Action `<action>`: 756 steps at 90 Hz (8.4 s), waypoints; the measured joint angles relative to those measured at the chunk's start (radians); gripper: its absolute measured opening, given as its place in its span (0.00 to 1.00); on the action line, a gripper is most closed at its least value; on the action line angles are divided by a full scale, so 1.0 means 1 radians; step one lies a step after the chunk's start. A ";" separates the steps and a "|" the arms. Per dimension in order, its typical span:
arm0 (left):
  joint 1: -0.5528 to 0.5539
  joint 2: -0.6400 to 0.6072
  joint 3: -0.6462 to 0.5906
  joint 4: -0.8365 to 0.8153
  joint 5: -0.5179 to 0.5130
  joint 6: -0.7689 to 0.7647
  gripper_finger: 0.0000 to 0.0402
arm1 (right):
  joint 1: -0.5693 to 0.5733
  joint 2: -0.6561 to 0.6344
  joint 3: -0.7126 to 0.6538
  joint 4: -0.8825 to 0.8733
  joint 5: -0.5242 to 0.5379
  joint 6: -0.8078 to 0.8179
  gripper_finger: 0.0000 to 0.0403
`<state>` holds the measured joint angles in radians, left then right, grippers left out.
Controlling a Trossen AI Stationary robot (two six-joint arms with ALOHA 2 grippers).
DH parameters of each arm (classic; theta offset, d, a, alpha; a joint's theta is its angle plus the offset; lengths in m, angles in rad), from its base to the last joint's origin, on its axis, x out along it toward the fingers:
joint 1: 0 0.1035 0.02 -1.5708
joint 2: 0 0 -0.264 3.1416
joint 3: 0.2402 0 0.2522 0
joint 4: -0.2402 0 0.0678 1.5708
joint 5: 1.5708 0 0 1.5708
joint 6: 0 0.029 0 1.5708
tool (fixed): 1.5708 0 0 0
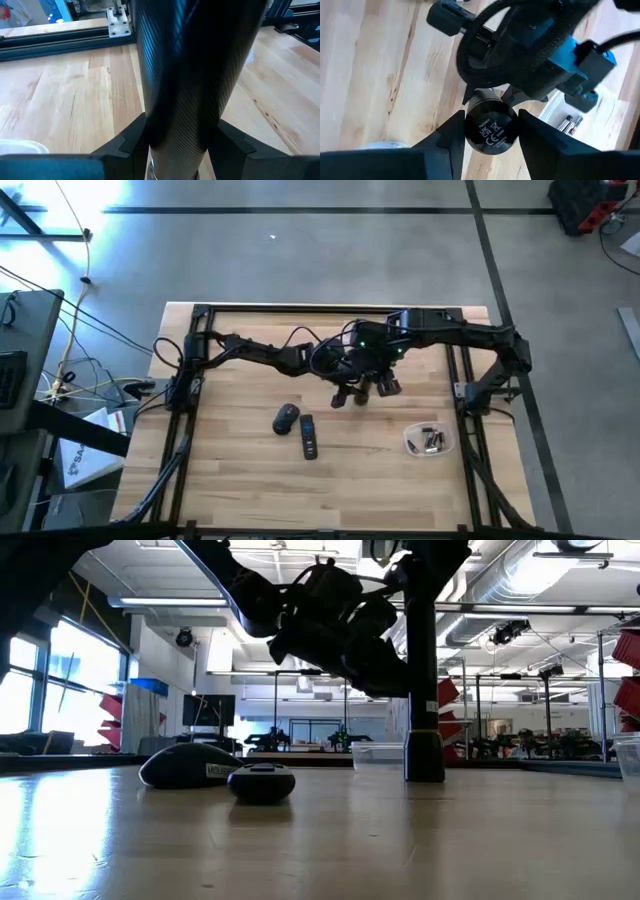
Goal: Insert battery
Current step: Close the flashlight using its cover
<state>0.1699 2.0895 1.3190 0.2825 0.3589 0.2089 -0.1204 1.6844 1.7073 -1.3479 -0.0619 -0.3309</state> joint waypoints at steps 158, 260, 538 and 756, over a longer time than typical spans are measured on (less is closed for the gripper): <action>0.009 0.000 0.000 -0.002 -0.046 -0.027 0.35 | -0.034 -0.031 -0.043 0.010 0.010 -0.151 0.58; 0.027 0.000 -0.001 0.014 -0.099 -0.055 0.35 | -0.040 -0.032 -0.052 0.057 0.115 0.386 0.31; 0.051 -0.002 -0.001 0.028 -0.087 -0.055 0.35 | -0.139 -0.026 -0.054 0.133 -0.033 0.778 0.35; 0.046 0.002 -0.001 0.067 -0.094 -0.042 0.35 | -0.060 -0.187 -0.055 0.023 0.118 0.174 0.32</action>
<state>0.2160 2.0920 1.3179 0.3491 0.2652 0.1668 -0.1803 1.4976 1.6524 -1.3250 0.0558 -0.1572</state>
